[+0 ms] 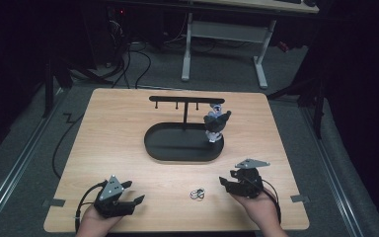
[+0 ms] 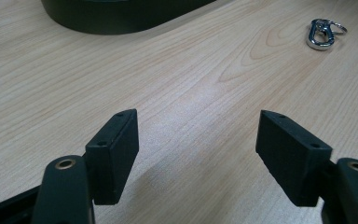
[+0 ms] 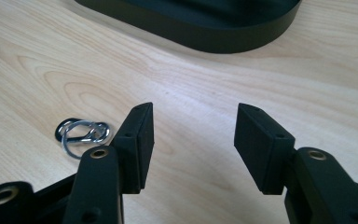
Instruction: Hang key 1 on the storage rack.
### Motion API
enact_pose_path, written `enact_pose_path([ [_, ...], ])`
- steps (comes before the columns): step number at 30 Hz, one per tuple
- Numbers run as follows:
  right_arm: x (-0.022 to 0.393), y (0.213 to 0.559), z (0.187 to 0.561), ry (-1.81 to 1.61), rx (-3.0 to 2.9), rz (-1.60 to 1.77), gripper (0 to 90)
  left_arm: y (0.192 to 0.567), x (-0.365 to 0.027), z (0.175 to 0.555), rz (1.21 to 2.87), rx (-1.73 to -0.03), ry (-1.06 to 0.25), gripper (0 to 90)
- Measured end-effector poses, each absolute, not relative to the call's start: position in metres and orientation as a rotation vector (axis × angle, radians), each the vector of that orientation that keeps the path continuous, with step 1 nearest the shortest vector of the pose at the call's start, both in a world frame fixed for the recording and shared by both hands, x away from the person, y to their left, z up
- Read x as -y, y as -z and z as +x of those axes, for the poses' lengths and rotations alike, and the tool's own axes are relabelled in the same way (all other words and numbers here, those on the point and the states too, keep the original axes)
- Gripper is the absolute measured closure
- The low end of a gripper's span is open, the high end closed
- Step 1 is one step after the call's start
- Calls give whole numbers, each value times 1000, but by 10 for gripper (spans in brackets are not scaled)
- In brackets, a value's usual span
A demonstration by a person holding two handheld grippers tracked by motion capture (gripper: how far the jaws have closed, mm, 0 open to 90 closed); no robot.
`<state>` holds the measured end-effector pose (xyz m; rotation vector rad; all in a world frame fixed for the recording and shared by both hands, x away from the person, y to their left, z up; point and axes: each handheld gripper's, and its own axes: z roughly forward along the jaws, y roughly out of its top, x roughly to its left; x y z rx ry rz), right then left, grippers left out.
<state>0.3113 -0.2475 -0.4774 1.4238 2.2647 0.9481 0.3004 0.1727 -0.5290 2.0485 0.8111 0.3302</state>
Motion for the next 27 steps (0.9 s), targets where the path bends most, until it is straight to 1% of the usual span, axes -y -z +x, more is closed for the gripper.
enact_pose_path([
  [4, 243, 493, 293, -1014, -2229, 1406, 489, 529, -173, 301, 2048, -808, -328, 305],
  [7, 242, 505, 279, -1069, -2194, 1382, 528, 530, -174, 302, 2046, -814, -322, 306],
  [10, 239, 506, 271, -1055, -2233, 1359, 534, 529, -174, 303, 2044, -816, -324, 307],
  [13, 238, 510, 269, -1079, -2260, 1376, 581, 529, -173, 302, 2044, -817, -330, 306],
  [14, 238, 510, 269, -1079, -2260, 1376, 581, 529, -173, 302, 2044, -817, -330, 307],
  [16, 234, 510, 268, -1103, -2278, 1375, 625, 528, -174, 302, 2044, -814, -332, 307],
  [18, 228, 510, 267, -1106, -2303, 1323, 716, 529, -174, 303, 2049, -813, -331, 309],
  [20, 220, 509, 265, -1124, -2318, 1294, 858, 531, -175, 304, 2053, -815, -327, 309],
  [21, 211, 508, 263, -1135, -2322, 1236, 900, 532, -175, 305, 2054, -817, -322, 310],
  [27, 190, 506, 271, -1132, -2326, 1183, 900, 531, -175, 304, 2059, -811, -328, 310],
])
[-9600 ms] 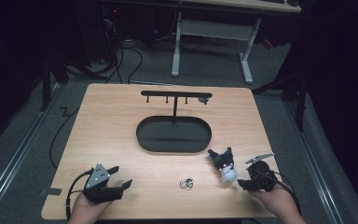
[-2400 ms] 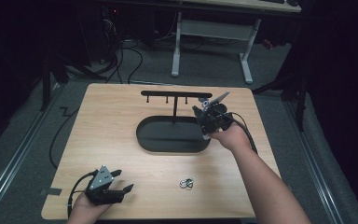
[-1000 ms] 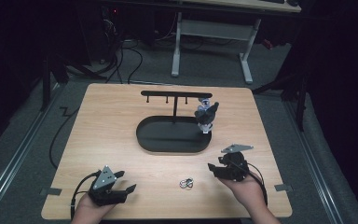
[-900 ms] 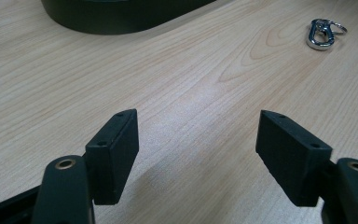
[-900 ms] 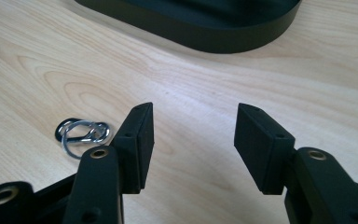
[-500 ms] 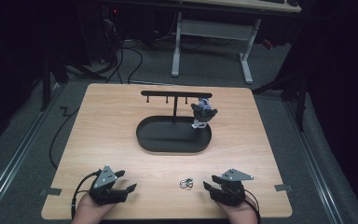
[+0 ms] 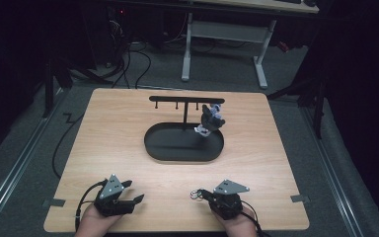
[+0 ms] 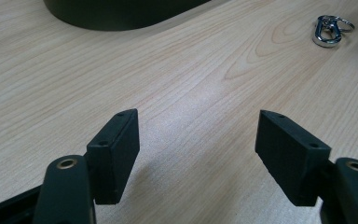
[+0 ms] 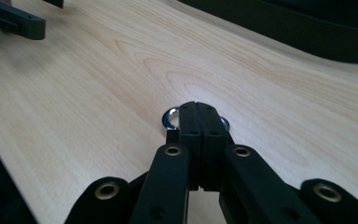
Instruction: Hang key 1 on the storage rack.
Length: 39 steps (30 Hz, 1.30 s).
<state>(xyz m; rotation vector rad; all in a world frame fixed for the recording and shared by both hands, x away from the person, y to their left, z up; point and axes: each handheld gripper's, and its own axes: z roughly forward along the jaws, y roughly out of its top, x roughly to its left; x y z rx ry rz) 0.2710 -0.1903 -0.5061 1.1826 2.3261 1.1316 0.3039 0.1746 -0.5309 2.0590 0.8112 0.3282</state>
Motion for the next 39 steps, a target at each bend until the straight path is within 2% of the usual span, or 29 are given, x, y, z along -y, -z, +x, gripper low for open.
enact_pose_path([
  [2, 183, 508, 276, -1134, -2334, 1195, 686, 530, -176, 303, 2059, -809, -333, 310],
  [3, 181, 510, 278, -1151, -2342, 1200, 673, 530, -176, 302, 2057, -811, -334, 310],
  [7, 172, 517, 280, -1029, -2356, 1177, 687, 530, -180, 302, 2049, -825, -335, 310],
  [8, 173, 519, 281, -1021, -2360, 1183, 709, 530, -181, 302, 2048, -826, -337, 311],
  [10, 174, 519, 281, -985, -2348, 1185, 842, 530, -182, 302, 2045, -827, -338, 310],
  [13, 182, 515, 280, -970, -2311, 1196, 890, 529, -182, 302, 2047, -824, -341, 310],
  [33, 293, 513, 275, -907, -2064, 1527, 886, 529, -179, 303, 2054, -816, -336, 310],
  [39, 295, 513, 277, -908, -2090, 1561, 794, 528, -179, 302, 2054, -818, -343, 311],
])
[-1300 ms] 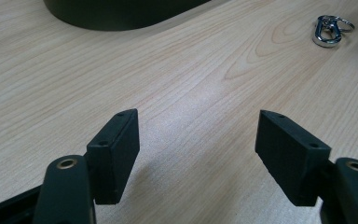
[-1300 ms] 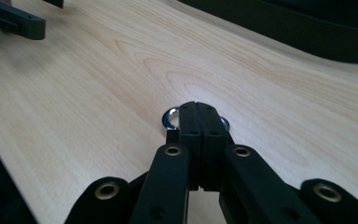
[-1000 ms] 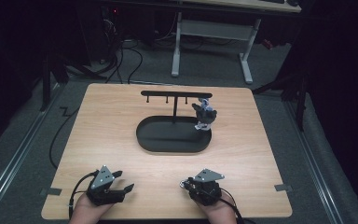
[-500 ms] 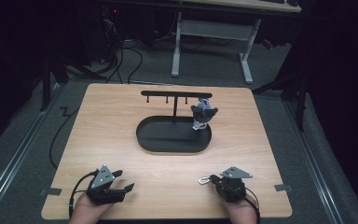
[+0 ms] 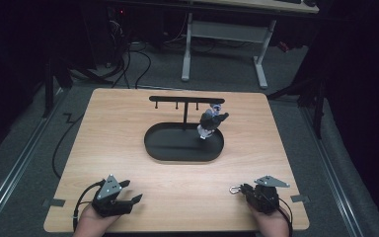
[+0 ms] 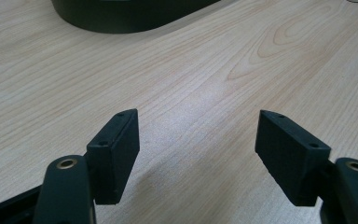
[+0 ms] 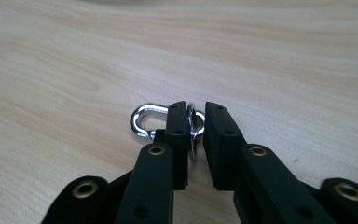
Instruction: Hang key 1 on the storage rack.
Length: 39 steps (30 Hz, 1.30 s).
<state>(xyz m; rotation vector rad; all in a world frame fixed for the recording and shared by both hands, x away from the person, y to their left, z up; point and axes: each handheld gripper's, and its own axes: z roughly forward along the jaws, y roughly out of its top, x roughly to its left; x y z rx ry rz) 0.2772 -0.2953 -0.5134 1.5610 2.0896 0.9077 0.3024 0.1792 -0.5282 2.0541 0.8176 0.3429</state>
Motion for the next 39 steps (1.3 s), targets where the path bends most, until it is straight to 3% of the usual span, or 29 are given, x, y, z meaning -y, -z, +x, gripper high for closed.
enact_pose_path([
  [9, 302, 510, 280, -797, -2196, 1575, 694, 529, -180, 304, 2061, -808, -342, 310],
  [31, 283, 491, 299, -468, -2431, 1506, 681, 525, -179, 302, 2064, -776, -352, 310],
  [39, 289, 495, 297, -484, -2425, 1542, 737, 525, -179, 302, 2066, -773, -351, 310],
])
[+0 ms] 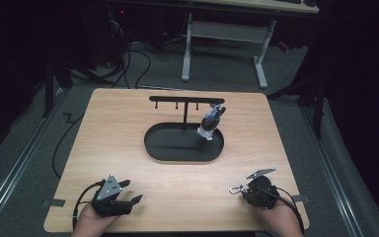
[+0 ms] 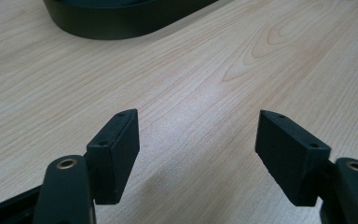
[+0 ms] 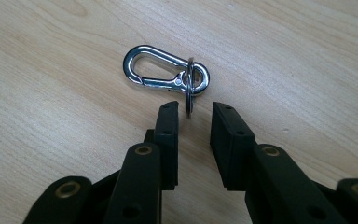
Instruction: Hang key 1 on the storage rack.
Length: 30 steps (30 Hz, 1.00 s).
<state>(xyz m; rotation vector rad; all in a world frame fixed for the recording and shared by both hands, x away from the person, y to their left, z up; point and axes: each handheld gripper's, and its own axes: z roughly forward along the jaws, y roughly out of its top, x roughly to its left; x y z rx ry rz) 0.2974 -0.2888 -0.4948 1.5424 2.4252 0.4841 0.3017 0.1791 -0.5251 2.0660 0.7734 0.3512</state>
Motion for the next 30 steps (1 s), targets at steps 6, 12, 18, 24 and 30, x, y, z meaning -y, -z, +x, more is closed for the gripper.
enact_pose_path([
  [6, 289, 495, 294, -513, -2388, 1501, 880, 526, -179, 302, 2069, -776, -348, 310],
  [12, 289, 485, 295, -527, -2402, 1479, 884, 526, -178, 302, 2072, -778, -349, 310],
  [18, 286, 484, 298, -505, -2434, 1474, 869, 526, -178, 302, 2072, -776, -350, 310],
  [24, 285, 488, 302, -479, -2460, 1485, 886, 525, -180, 302, 2069, -781, -350, 310],
  [30, 288, 484, 305, -494, -2508, 1502, 890, 525, -180, 302, 2069, -778, -350, 310],
])
